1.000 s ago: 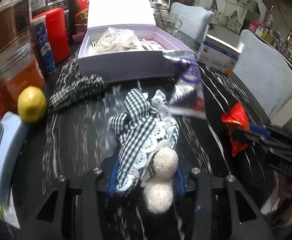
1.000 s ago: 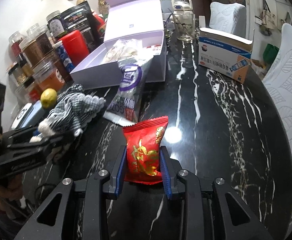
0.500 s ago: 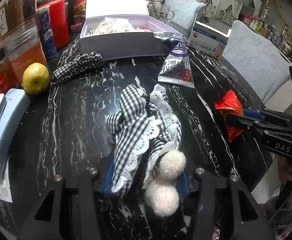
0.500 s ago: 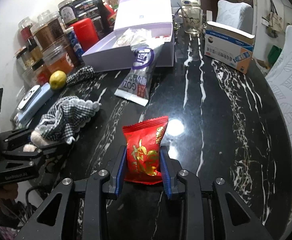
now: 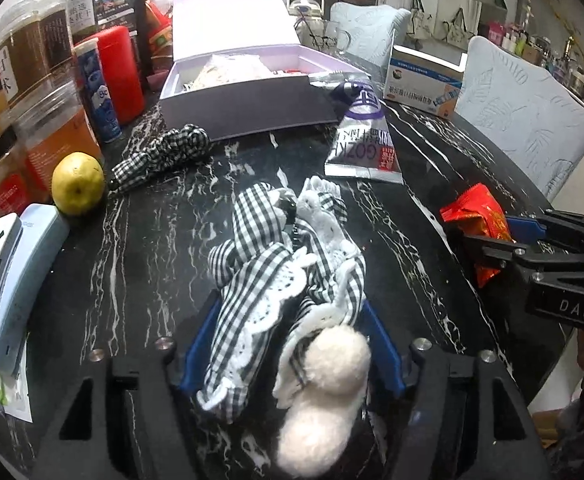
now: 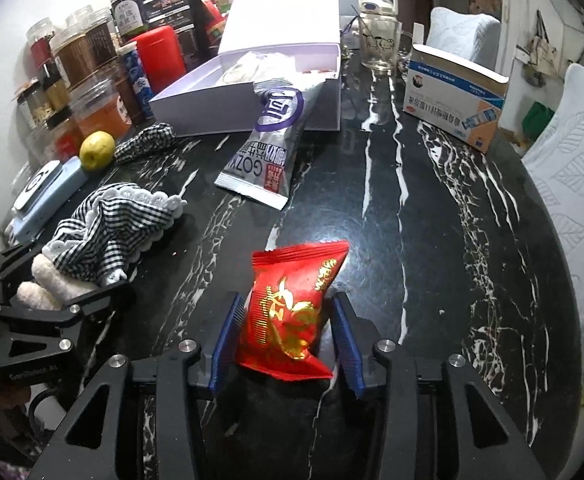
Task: Organize soft objects
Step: 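Lift and carry the gingham doll and red snack bag toward the lavender box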
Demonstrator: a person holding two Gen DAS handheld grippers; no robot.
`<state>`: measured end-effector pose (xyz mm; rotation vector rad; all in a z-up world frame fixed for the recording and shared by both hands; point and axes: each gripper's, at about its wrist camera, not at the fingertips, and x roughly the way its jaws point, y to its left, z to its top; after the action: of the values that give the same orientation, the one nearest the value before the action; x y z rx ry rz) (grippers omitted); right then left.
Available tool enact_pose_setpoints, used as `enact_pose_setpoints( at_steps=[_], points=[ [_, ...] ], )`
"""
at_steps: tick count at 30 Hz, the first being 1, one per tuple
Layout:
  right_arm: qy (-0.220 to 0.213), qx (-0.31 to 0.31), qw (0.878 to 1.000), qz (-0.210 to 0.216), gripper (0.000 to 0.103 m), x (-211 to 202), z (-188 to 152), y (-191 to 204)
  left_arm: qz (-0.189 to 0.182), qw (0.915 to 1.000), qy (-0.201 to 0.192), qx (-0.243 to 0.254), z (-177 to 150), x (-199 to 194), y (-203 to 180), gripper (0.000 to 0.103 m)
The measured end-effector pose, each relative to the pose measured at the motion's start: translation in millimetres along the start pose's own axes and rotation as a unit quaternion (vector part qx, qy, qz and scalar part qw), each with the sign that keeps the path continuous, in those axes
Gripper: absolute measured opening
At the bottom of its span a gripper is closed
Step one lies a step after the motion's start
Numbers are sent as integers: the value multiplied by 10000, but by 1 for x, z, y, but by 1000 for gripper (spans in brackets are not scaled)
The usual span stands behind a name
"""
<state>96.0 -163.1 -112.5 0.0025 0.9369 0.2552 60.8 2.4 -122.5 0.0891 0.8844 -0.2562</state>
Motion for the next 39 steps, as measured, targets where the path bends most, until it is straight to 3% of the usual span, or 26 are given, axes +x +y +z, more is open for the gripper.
enact_pose_setpoints(
  at_steps=[1, 5, 16, 26, 33, 39],
  points=[
    [-19, -24, 10000, -11, 45, 0, 0, 1, 1, 10000, -15, -26, 1, 0, 1, 54],
    [-82, 81, 9999, 26, 33, 1, 1, -1, -75, 9999, -37, -56, 0, -2, 4, 52],
    [-54, 201, 9979, 618, 33, -6, -2, 7, -493, 9983, 6, -302, -5, -19, 8, 51],
    [-226, -31, 9947, 1002, 33, -20, 6, 24, -407, 9974, -422, -410, 11, -47, 14, 51],
    [-531, -328, 9933, 972, 33, -42, 25, 30, -431, 9958, -696, -404, 34, -58, 17, 51],
    [-864, -425, 9903, 1005, 33, -62, 52, 22, -339, 9918, -1196, -283, 62, -76, 16, 51]
  ],
)
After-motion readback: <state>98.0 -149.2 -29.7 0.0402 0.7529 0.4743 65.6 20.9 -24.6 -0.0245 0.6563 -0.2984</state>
